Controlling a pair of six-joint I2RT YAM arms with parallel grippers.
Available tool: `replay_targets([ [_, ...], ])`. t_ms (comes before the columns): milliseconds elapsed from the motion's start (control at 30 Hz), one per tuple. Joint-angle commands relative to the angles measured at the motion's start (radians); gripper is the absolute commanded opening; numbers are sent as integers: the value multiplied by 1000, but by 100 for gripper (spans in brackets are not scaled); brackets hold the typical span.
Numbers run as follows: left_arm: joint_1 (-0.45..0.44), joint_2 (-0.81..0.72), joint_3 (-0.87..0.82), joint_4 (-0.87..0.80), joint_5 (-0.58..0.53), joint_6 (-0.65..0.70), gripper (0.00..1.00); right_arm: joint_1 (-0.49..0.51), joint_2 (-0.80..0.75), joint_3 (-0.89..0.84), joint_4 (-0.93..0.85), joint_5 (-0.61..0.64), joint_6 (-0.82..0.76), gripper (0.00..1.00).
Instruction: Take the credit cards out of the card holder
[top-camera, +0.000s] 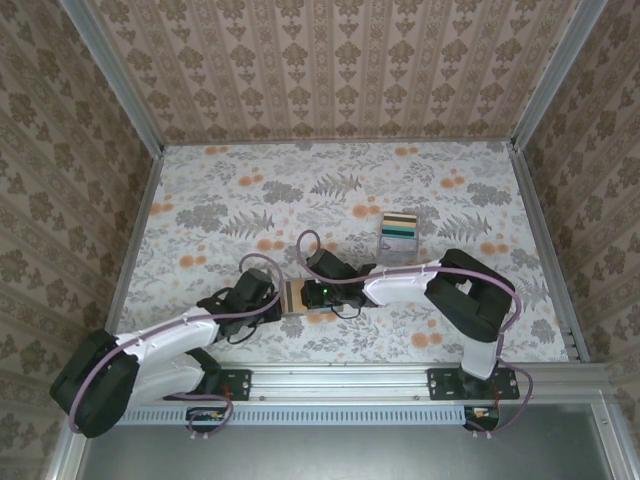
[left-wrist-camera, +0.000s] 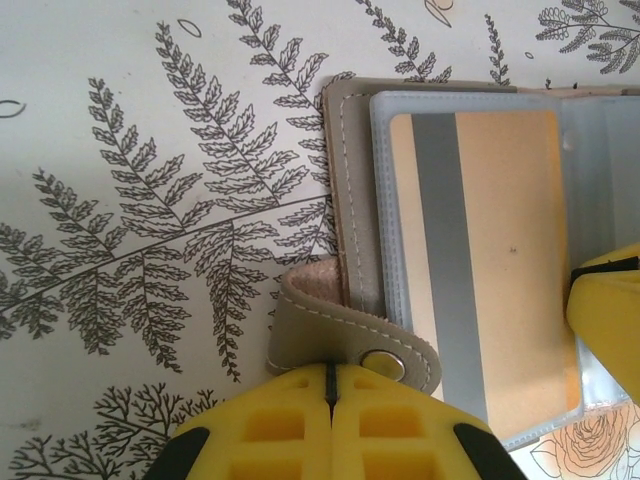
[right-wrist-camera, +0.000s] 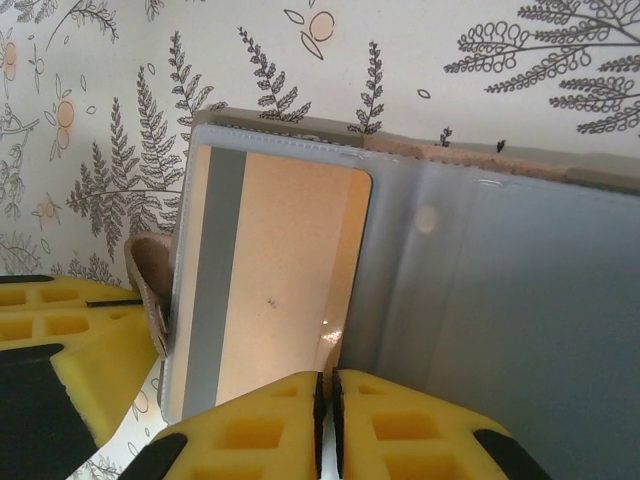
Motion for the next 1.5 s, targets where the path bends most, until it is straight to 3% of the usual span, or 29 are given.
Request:
replay_targets([
  [0, -14, 56, -5, -14, -18, -7, 0, -4, 24, 15, 40, -49, 21, 16],
  [467, -28, 75, 9, -20, -23, -9, 0, -17, 54, -10, 152, -136, 85, 17],
  [633, -32, 75, 8, -20, -21, -7, 0, -18, 61, -14, 168, -144, 96, 11],
  [800, -34, 74, 11, -29, -28, -8, 0, -20, 53, -23, 170, -133, 103, 0],
  [1467, -20, 65, 23, -90, -62, -1, 0, -69, -85, -128, 159, -49, 89, 0],
])
